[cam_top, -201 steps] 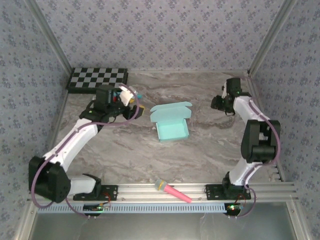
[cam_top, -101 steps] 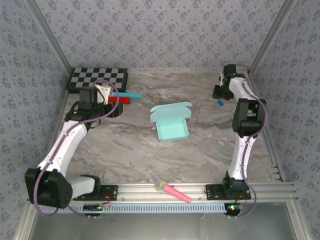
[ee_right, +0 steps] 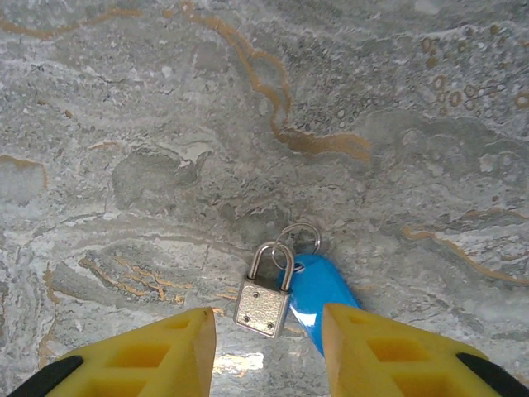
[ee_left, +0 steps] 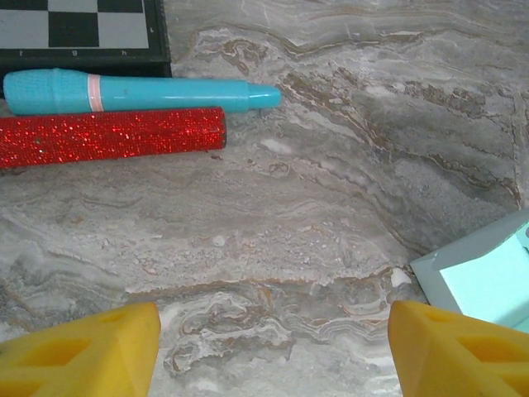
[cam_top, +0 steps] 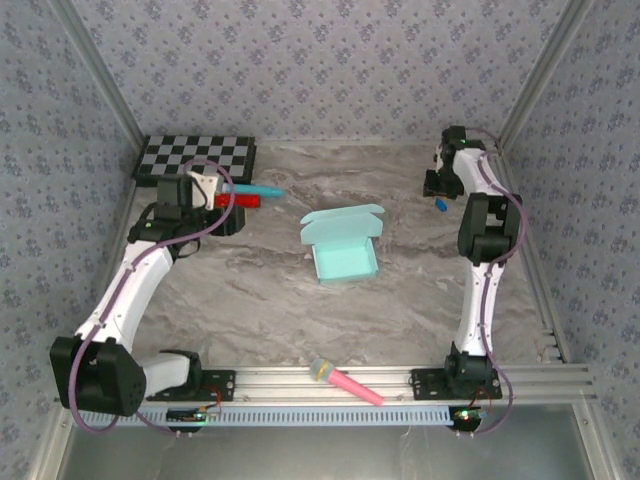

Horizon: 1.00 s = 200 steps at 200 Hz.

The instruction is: Fold the paper box

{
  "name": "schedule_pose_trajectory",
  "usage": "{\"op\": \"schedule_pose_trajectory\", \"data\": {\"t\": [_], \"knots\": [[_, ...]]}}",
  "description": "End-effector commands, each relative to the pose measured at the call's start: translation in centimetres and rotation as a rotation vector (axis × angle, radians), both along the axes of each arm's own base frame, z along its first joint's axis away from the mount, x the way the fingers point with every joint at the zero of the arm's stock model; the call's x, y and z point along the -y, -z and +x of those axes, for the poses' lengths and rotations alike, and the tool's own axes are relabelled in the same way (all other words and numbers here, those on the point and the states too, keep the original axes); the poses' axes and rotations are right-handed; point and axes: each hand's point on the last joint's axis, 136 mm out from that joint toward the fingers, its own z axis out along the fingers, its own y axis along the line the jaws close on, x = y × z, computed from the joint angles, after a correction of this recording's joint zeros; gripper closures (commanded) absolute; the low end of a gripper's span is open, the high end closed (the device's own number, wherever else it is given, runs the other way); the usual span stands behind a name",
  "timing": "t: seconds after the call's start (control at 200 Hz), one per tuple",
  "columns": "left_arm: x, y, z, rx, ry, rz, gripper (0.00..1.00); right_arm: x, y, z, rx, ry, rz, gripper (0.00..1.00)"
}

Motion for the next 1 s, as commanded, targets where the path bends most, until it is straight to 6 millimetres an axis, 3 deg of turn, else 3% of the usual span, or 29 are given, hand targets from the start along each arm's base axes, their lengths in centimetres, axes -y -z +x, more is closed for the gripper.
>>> {"op": "schedule_pose_trajectory", "data": {"t": [0.0,0.68,0.995], "knots": [[0.3,-0.4,0.0,-0.02,0.004,-0.029,0.27,-0.4,1.1,-0.8,-0.065,0.013,-0.004,0.62],[0.6,-0.2,-0.1,-0.035,0.014,-0.049,0.27,-0.7,4.2,-1.1,-0.116,0.069,-0.004,0.64],[0.8,-0.1,-0.1,-0.042,0.022,-0.054,0.27,-0.6,5.0,-1.7,-0.145,0.079,0.001,0.76]]}}
